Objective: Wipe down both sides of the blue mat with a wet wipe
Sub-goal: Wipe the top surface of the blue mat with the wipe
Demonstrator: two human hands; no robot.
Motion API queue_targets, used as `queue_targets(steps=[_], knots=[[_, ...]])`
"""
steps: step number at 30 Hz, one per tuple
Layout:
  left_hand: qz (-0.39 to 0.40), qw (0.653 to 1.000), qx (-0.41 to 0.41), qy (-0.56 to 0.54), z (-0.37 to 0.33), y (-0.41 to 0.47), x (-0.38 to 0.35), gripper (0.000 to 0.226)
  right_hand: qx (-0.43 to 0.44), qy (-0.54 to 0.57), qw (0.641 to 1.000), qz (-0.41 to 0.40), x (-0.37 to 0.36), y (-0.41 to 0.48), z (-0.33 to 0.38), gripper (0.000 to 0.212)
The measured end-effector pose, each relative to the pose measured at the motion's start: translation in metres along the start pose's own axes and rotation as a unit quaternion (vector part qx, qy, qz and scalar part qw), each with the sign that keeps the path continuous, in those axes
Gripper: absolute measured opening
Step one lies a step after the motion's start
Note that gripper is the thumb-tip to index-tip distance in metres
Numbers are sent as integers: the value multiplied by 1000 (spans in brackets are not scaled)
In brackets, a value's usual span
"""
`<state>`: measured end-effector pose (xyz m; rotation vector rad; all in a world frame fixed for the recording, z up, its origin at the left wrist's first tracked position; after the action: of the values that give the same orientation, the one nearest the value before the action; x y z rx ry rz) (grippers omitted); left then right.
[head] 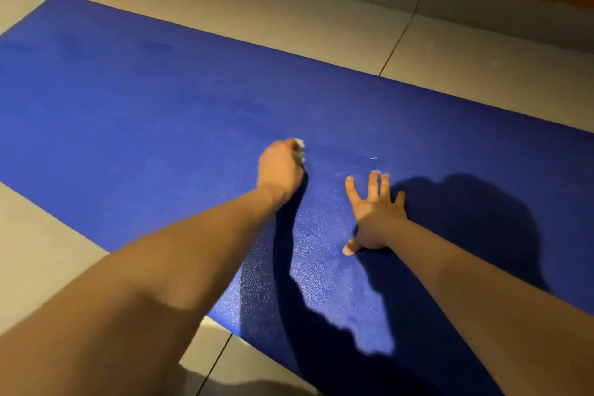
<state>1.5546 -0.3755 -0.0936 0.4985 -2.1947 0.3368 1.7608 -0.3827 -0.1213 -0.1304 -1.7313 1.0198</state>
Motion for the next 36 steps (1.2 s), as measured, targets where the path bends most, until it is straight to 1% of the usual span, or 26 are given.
queue_targets(steps=[2, 4, 6, 7, 8, 9, 11, 12, 14, 15, 16, 18, 19, 22, 25, 27, 29, 30, 31, 33, 34, 36], knots=[[64, 996, -66, -5, -23, -23, -25, 23, 0, 1, 1000, 0, 0, 0, 0, 149], [115, 983, -140, 18, -33, -41, -36, 16, -2, 2, 1000, 1, -1, 1, 0, 149], [151, 966, -202, 62, -28, -48, -32, 15, -5, 2, 1000, 1, -2, 1, -1, 149], [154, 961, -214, 80, -20, -45, -25, 16, -5, 3, 1000, 0, -2, 1, -1, 150], [141, 964, -209, 90, -8, -39, -16, 15, -3, 3, 1000, 0, -1, 2, 0, 149], [109, 972, -187, 93, 6, -30, -3, 16, -2, 4, 1000, 2, -1, 2, 0, 149], [17, 989, -108, 100, 37, -11, 27, 15, -3, 4, 1000, 6, -1, 2, 0, 150], [-17, 992, -63, 104, 51, -3, 38, 14, -5, 3, 1000, 7, -1, 2, 0, 150], [-44, 993, 9, 107, 67, 7, 49, 14, -6, 0, 1000, 8, -1, 2, 0, 150], [-50, 993, 28, 101, 66, 8, 49, 13, -5, -1, 1000, 8, -1, 2, 0, 150], [-54, 994, 34, 87, 60, 5, 46, 11, -5, -2, 1000, 9, 0, 2, 1, 150], [-48, 998, 13, 42, 39, -9, 30, 11, -5, -3, 1000, 9, 0, 2, 2, 149], [-34, 999, -8, 22, 27, -19, 17, 12, -6, -2, 1000, 9, 0, 3, 1, 149], [41, 996, -82, -9, -15, -55, -26, 17, -8, 0, 1000, 8, 0, 3, 1, 150], [108, 985, -138, 9, -42, -78, -52, 14, -5, 4, 1000, 2, 0, 1, 1, 148], [120, 978, -169, 37, -41, -75, -50, 14, -4, 7, 1000, -1, 0, 1, 1, 148], [106, 975, -181, 68, -26, -60, -37, 19, -7, 6, 1000, -1, 0, 1, 0, 149], [84, 978, -167, 89, -14, -47, -26, 21, -8, 5, 1000, -2, 0, 2, 0, 149], [51, 983, -137, 111, 0, -33, -12, 21, -8, 3, 1000, -2, 0, 2, 0, 149], [-15, 989, -47, 136, 32, -10, 18, 17, -7, -1, 1000, -3, 0, 3, 1, 149], [-32, 990, -8, 134, 45, -4, 28, 17, -7, -2, 1000, -1, 0, 4, 1, 149], [-34, 992, 23, 122, 49, -5, 30, 18, -8, -1, 1000, 1, -1, 4, 1, 149]])
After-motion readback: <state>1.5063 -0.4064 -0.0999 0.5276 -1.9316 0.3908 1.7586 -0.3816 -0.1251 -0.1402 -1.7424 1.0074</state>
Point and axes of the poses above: each hand's wrist, its own y-axis towards the middle knuckle, its own x-axis out of the back of the hand, z = x × y, the point moved 6 cm from there along y, towards the middle knuckle, and after that the axes turned 6 degrees about -y, right-handed, at the moved point
